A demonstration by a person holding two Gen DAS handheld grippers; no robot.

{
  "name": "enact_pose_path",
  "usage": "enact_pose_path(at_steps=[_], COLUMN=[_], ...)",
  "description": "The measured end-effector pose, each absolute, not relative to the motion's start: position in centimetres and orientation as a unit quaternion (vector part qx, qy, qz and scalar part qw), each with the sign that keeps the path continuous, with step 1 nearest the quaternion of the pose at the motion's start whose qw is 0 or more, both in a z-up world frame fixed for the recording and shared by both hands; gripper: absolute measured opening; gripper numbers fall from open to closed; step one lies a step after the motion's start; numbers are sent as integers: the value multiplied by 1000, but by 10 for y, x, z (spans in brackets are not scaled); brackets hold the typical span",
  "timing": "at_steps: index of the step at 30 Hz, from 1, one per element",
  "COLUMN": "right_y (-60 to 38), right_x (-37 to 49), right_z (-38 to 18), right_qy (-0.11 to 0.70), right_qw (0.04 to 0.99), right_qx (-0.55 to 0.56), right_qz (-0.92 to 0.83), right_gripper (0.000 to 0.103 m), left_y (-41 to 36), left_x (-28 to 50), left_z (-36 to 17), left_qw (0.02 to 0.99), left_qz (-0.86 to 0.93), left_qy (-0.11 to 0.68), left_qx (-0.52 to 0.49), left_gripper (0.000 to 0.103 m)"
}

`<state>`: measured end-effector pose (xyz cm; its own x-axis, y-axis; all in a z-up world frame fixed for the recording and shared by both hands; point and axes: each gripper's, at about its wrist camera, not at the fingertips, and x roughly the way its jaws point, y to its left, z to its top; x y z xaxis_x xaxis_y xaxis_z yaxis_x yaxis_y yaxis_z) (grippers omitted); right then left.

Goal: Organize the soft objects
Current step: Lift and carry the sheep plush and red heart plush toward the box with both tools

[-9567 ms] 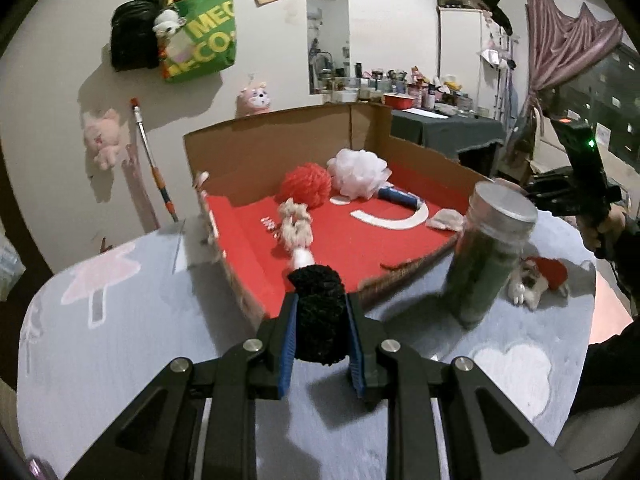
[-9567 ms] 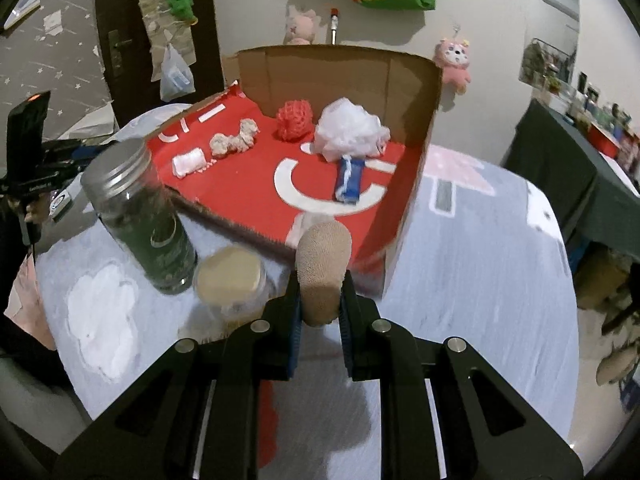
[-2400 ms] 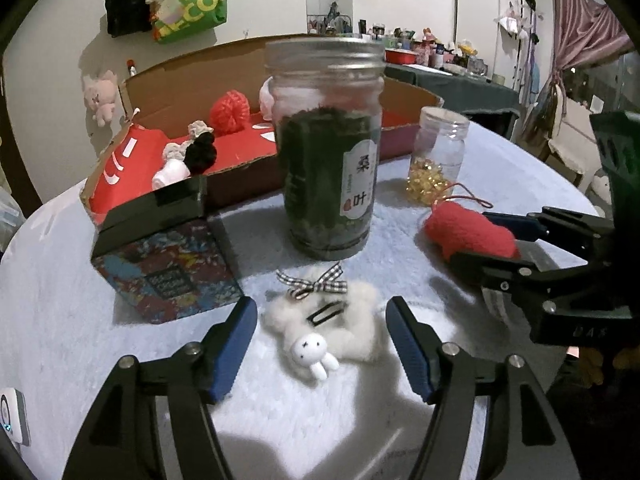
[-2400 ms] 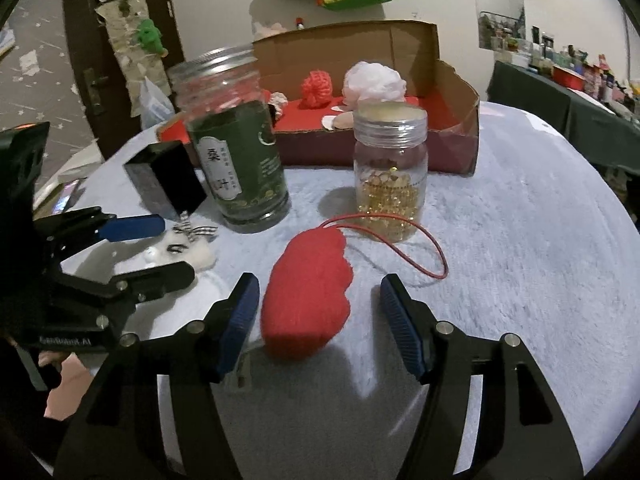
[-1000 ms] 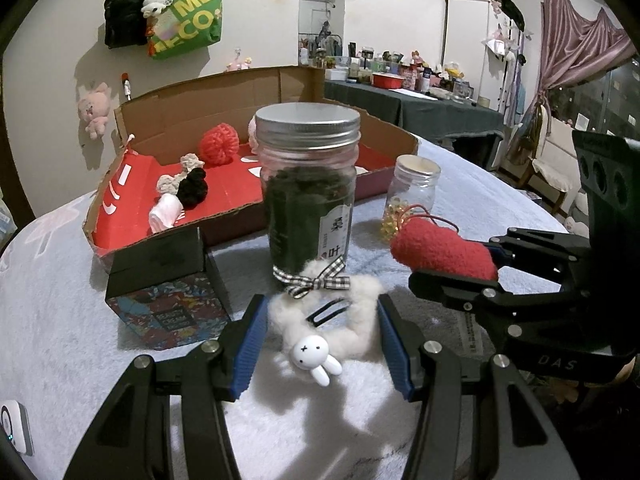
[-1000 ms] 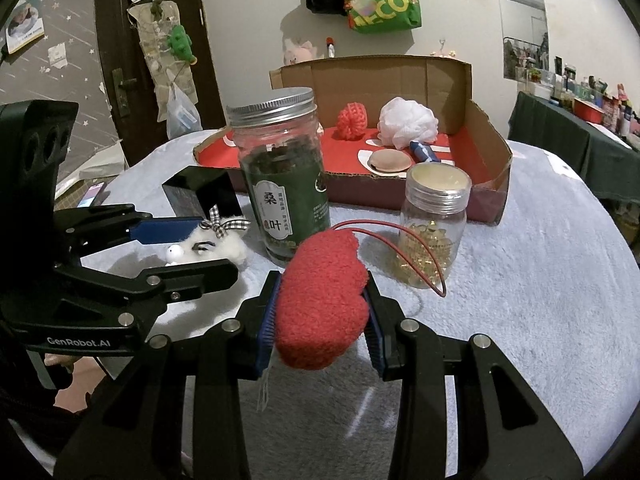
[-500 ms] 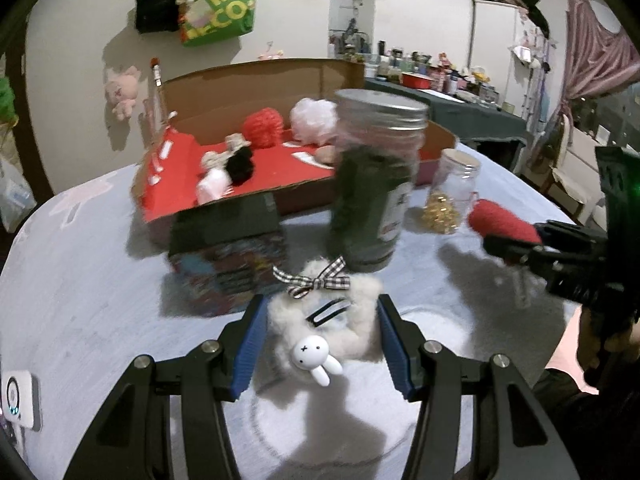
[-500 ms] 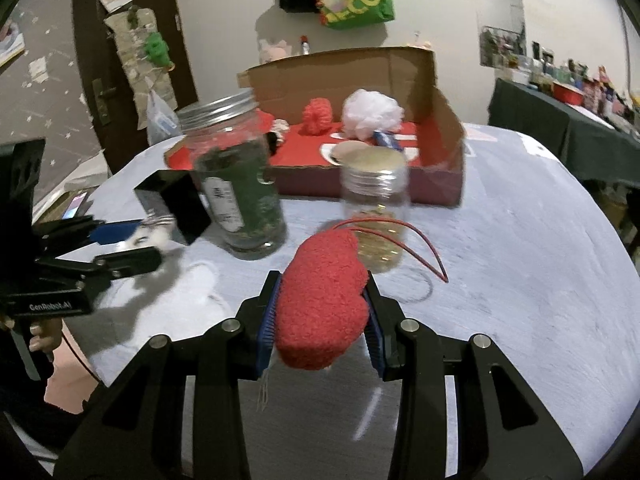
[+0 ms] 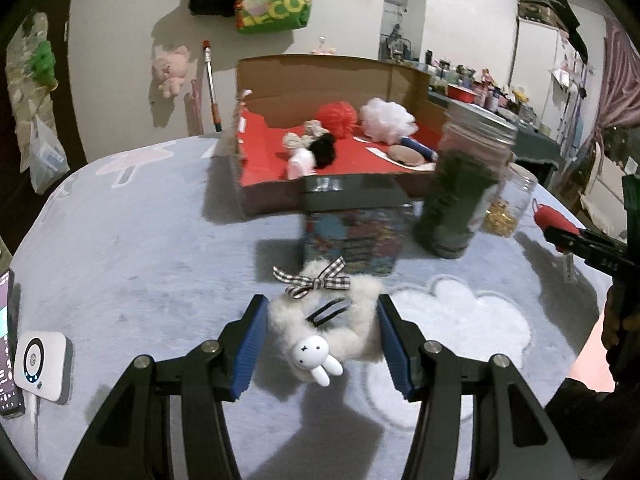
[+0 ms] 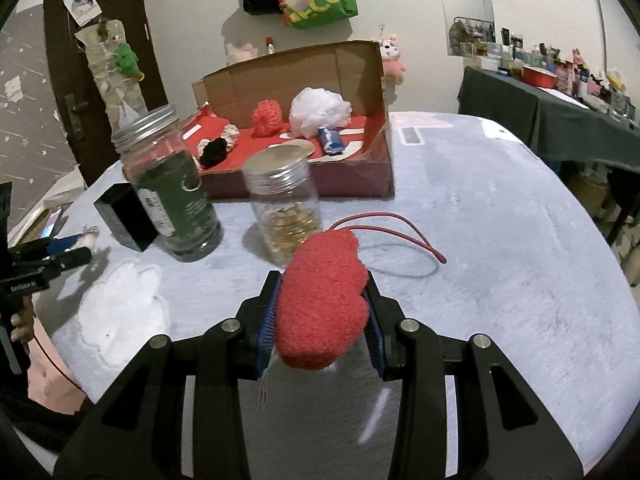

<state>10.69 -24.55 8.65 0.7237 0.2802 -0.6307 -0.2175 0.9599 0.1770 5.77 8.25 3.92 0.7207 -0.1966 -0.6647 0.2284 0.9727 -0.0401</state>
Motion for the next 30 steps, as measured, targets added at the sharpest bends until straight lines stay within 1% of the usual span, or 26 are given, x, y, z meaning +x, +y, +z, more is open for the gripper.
enact_pose_path(at_steps=[7, 19, 30], right_y=[-253, -254, -242], right_x=[118, 139, 162], right_z=[93, 105, 119], right_qy=[333, 306, 294], right_qw=[934, 941, 936], right_qx=[15, -69, -112], right_qz=[128, 124, 155], right_gripper=[36, 36, 36], left_y=[103, 116, 116], left_x=[73, 103, 135], left_z=[41, 44, 67], left_qw=[930, 927, 923], left_qz=[-121, -140, -184], left_qy=[348, 340, 328], left_qx=[20, 65, 82], left_gripper=[57, 57, 56])
